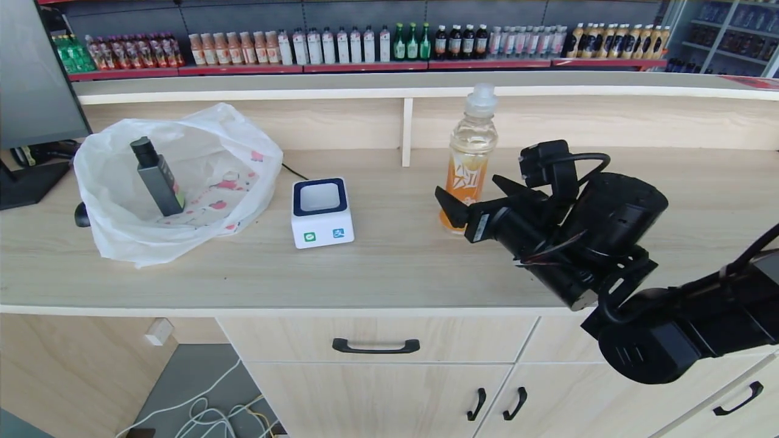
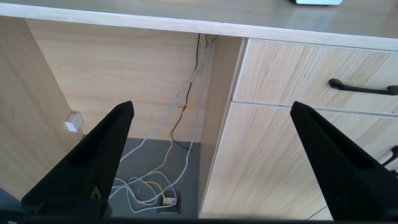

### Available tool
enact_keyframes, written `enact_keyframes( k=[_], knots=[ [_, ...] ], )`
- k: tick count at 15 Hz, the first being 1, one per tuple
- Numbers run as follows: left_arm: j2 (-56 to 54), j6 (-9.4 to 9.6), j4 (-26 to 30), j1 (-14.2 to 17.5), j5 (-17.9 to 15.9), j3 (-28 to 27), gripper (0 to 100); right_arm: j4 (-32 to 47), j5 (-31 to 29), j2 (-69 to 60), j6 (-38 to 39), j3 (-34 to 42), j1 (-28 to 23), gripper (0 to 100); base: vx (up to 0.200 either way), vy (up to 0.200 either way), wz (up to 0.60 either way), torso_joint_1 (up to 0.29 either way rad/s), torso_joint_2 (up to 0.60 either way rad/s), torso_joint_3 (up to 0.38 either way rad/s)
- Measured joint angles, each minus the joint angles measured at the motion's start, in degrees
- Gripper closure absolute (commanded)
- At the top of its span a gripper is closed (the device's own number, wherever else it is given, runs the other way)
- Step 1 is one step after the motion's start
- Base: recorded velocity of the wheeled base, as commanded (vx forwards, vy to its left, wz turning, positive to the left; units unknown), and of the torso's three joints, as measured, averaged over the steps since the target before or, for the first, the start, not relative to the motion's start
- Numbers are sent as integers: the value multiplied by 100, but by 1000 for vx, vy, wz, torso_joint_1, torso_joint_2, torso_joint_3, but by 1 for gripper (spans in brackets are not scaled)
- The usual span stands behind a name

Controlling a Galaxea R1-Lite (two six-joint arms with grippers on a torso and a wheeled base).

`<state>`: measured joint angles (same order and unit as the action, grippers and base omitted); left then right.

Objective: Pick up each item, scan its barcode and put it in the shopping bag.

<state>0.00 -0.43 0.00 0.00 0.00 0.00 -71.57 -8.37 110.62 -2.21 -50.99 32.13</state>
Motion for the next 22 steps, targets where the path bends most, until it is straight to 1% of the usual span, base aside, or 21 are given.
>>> enact_keyframes(
  k=[3,9,15,19,22],
  knots=[
    [0,0,0,0,0,0,0,29,1,243,0,-350,-59,0,0,0,0,0,0,0],
    [0,0,0,-5,0,0,0,38,-126,532,-6,-612,-124,0,0,0,0,0,0,0],
    [0,0,0,0,0,0,0,172,-892,851,-9,-1265,-129,0,0,0,0,0,0,0],
    [0,0,0,0,0,0,0,207,-1196,1024,-13,-1615,-124,0,0,0,0,0,0,0],
    [0,0,-2,0,0,0,0,317,-1328,1129,-160,-1877,-121,0,0,0,0,0,0,0]
  ],
)
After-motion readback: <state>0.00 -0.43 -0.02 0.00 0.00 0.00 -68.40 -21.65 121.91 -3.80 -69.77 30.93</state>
